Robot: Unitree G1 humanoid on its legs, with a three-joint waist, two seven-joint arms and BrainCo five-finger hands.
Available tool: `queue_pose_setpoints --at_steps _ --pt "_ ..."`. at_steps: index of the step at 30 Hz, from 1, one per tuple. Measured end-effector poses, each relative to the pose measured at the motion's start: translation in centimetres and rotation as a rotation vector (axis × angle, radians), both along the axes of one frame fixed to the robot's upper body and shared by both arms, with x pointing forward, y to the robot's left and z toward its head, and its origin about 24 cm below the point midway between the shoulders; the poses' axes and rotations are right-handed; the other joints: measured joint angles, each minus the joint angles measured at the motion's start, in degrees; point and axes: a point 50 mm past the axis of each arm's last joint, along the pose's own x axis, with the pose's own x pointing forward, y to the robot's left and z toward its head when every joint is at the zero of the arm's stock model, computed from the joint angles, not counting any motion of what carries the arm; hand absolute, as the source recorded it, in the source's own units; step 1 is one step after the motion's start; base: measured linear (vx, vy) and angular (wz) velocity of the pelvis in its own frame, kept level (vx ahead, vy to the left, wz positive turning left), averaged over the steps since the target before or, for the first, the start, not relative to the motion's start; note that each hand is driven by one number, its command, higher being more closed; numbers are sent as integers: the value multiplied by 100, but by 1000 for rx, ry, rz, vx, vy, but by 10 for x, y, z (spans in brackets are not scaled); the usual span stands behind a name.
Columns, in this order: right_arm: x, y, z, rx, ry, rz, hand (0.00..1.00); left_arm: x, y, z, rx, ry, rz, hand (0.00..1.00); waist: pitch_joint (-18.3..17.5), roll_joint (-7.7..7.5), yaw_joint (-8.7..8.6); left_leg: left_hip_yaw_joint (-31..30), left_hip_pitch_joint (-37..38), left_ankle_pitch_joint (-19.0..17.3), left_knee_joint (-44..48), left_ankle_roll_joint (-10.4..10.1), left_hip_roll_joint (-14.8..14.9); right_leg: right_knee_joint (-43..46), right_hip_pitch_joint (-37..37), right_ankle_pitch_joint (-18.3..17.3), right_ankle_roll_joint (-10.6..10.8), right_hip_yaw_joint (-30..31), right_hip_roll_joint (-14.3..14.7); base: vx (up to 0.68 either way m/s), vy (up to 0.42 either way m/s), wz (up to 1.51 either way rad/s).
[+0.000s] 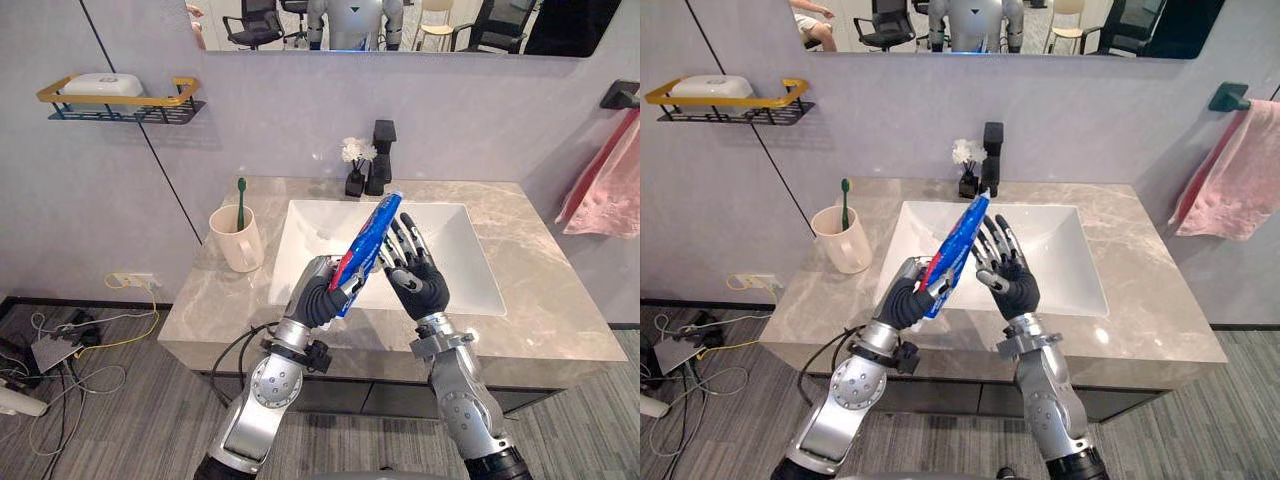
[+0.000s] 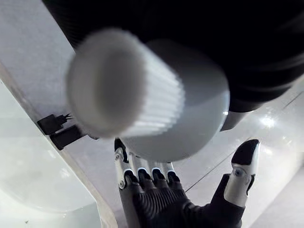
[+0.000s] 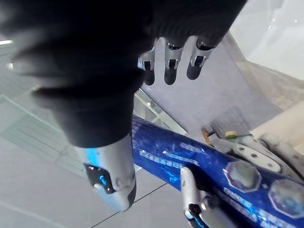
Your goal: Organize washtable
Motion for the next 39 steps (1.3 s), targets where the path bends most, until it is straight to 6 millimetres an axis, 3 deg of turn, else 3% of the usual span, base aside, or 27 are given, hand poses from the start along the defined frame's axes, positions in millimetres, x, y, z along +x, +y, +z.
queue_pose_setpoints --at_steps 8,13,14,21,37,38,39 --pt "5 21 5 27 -12 95 0 -2 -10 -8 10 32 -41 100 -13 -37 21 -15 3 33 -32 5 -3 -1 0 2 0 -35 -4 -4 1 0" --pt "7 21 5 31 -10 95 0 -3 -14 -12 18 47 -57 100 -43 -93 109 -19 1 48 -54 2 -2 -1 -10 2 0 -39 -2 0 0 0" --pt "7 21 5 31 -10 94 100 -3 -15 -12 18 49 -59 100 -48 -104 122 -21 -1 51 -58 3 -3 -1 -13 3 1 -40 -2 0 0 0" --pt "13 22 7 23 -4 86 100 -3 -16 -18 7 73 -72 100 -80 -199 142 -32 -49 76 -76 12 -19 -1 -69 10 9 -36 -13 0 0 0" --pt "15 24 11 25 -18 89 100 -5 -15 -29 2 114 -66 100 -75 -209 144 -26 1 134 -204 17 -26 -1 -80 12 13 -17 -15 0 0 0" --pt "16 24 11 24 -19 89 100 -5 -15 -29 2 113 -65 0 -75 -209 144 -25 1 134 -204 17 -26 -1 -80 12 12 -16 -15 0 0 0" --pt "16 24 12 23 -22 89 100 -5 -15 -29 1 112 -62 0 -75 -209 144 -22 3 134 -205 17 -26 -1 -80 12 13 -14 -15 0 0 0"
